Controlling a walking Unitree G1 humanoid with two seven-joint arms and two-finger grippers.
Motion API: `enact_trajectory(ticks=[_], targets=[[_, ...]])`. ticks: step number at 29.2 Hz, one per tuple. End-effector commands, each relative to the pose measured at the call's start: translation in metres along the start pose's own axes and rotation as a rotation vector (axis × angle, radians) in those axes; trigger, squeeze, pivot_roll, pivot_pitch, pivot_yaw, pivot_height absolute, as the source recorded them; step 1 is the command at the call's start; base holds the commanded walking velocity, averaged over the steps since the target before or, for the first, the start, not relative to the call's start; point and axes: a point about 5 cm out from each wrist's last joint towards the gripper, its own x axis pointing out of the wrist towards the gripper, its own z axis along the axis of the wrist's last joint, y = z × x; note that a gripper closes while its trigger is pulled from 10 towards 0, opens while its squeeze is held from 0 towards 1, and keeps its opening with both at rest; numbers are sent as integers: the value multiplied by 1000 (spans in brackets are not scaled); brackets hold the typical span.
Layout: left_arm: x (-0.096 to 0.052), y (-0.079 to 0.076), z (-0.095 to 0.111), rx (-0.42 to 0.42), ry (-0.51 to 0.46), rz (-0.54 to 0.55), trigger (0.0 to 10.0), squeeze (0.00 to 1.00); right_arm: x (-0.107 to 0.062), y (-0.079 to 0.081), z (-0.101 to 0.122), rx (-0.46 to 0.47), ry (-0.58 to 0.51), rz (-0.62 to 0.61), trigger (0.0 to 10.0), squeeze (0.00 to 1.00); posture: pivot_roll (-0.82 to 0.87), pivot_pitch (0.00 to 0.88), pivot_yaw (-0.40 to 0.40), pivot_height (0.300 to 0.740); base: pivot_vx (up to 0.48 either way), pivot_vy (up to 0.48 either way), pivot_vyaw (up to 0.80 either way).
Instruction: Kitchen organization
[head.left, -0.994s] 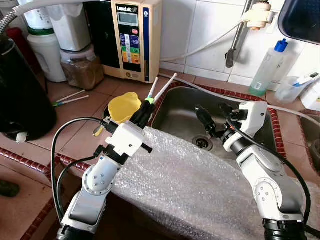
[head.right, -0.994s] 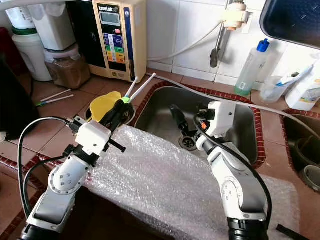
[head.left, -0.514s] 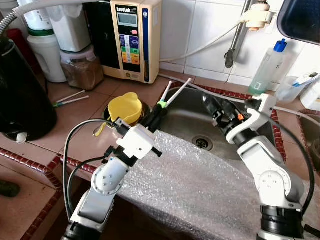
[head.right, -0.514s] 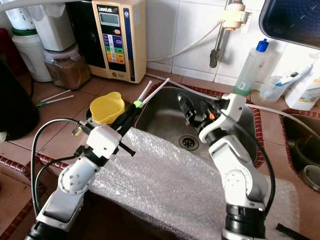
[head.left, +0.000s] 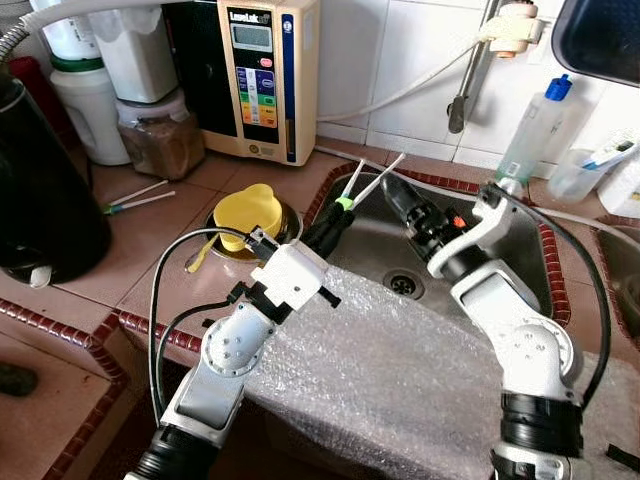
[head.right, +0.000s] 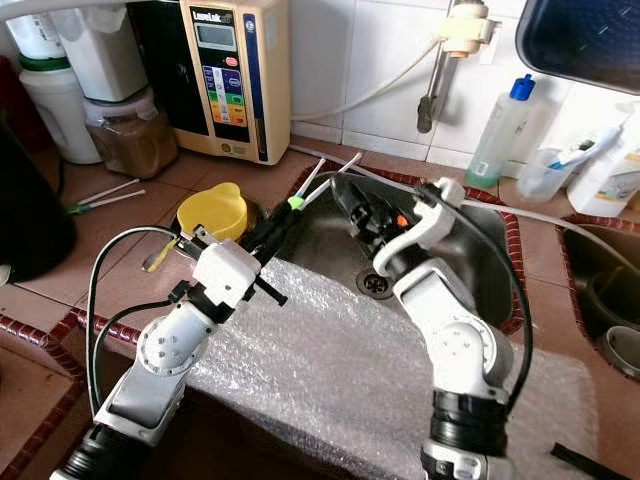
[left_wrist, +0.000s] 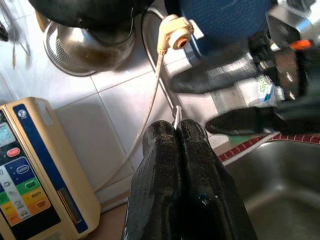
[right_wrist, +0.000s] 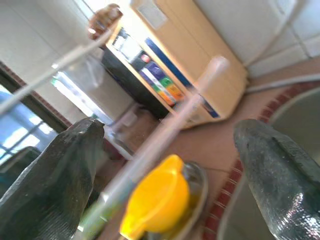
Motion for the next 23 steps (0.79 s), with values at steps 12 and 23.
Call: enact_trajectory(ticks=[12,23], targets=[[8,-2,1,24,-32,-28,0,0,27,-3,-7,105,-4,-64,0,0,-15,0,-7,740,0,0,0],[7,-4,0,11,-31,-26,0,0,35,-4,-6,133,-19,-97,0,0,-18,0,-9,740,0,0,0]])
